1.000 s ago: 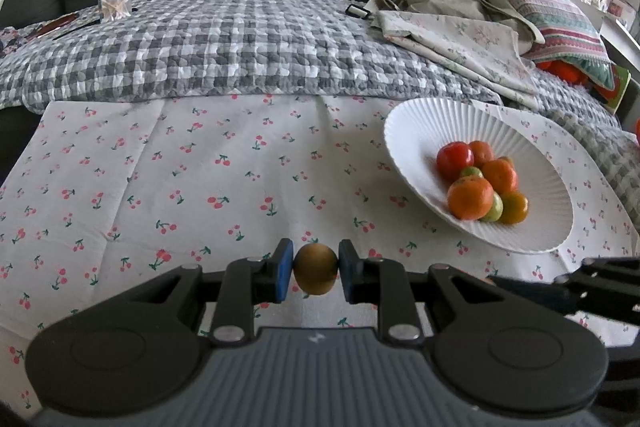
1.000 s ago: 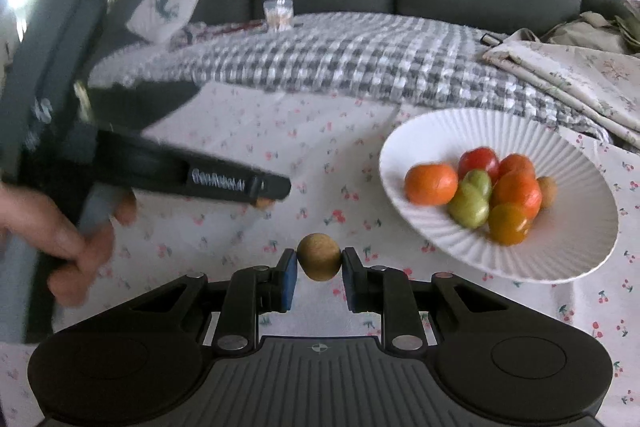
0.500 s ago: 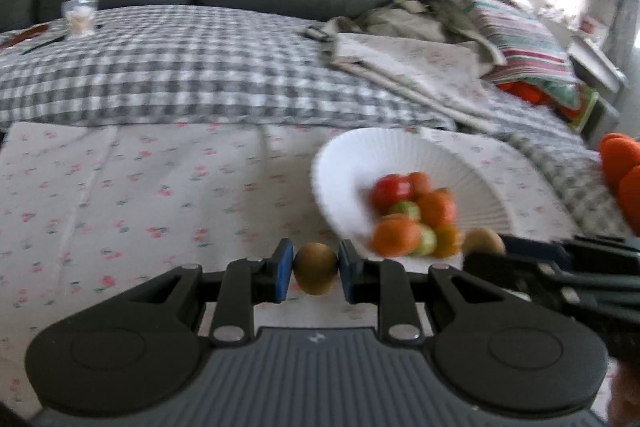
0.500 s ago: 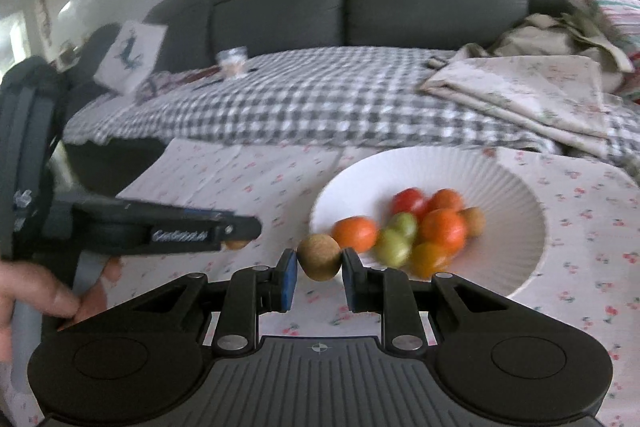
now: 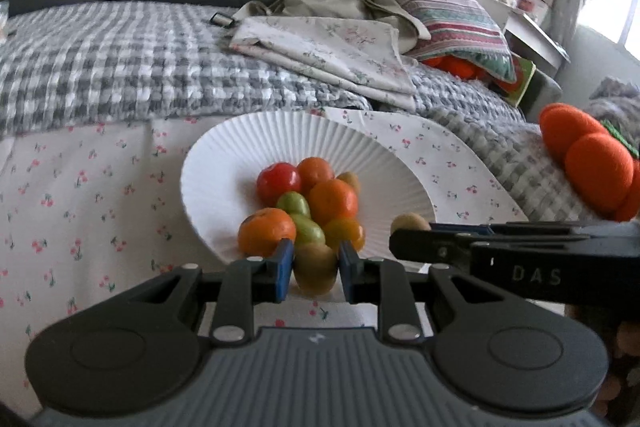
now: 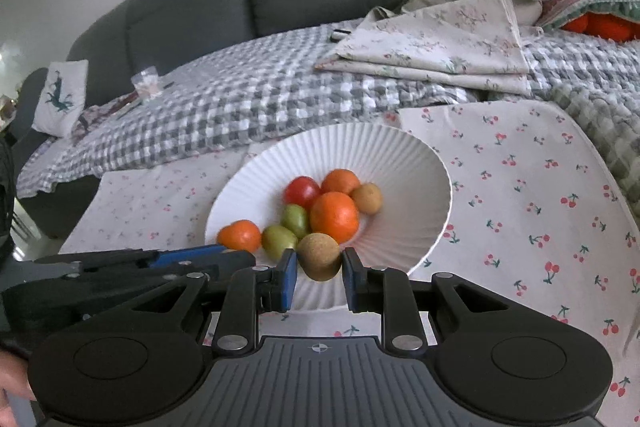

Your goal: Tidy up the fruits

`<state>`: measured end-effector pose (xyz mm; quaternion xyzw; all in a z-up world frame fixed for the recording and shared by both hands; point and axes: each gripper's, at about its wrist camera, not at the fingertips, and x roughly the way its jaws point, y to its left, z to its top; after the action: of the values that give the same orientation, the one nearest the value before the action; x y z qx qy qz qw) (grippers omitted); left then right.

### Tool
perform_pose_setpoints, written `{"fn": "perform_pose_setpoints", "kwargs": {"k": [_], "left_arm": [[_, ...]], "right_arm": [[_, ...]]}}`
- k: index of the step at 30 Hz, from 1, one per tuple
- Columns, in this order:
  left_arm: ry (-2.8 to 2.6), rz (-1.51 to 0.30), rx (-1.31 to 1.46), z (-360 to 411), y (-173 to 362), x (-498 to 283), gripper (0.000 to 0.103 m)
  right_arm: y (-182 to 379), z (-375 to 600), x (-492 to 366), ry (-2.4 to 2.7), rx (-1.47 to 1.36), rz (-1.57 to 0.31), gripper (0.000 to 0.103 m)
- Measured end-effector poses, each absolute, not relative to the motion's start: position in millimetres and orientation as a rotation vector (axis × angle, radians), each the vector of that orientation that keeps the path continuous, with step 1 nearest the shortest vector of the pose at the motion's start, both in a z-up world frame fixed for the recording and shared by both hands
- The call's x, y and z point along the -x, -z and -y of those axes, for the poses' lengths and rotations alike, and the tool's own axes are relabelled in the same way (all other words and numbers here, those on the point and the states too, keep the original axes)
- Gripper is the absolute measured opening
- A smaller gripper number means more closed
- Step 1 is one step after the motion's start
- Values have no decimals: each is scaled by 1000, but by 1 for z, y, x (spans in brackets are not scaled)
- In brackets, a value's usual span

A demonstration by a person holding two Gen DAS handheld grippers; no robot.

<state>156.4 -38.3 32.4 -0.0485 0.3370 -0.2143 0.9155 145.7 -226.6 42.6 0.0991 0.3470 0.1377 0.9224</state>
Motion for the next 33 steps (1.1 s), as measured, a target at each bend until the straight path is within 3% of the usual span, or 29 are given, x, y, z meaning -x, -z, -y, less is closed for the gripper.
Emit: {"fn": "perform_pose_setpoints", "kwargs": {"k": [15,22,24,29,33], "left_arm": [[408,-600,-75,56,-23,-170,23],[389,-572,-77,50,-20,-175,29],[395,-569,-84,51,-19,-173,32],[411,-546,-79,53,-24,-167,54],[405,-522,-26,47,-35,-165,59]], "right_arm": [[-25,228,-161,-240,-149,-724,23],[-20,229,-166,-236,-151,-709,25],[-20,230,-167,-240,-160,-705,27],[-21,233,-168,-227,-186,-702,29],[-24,241,-167,-204,-225,-698,32]]}}
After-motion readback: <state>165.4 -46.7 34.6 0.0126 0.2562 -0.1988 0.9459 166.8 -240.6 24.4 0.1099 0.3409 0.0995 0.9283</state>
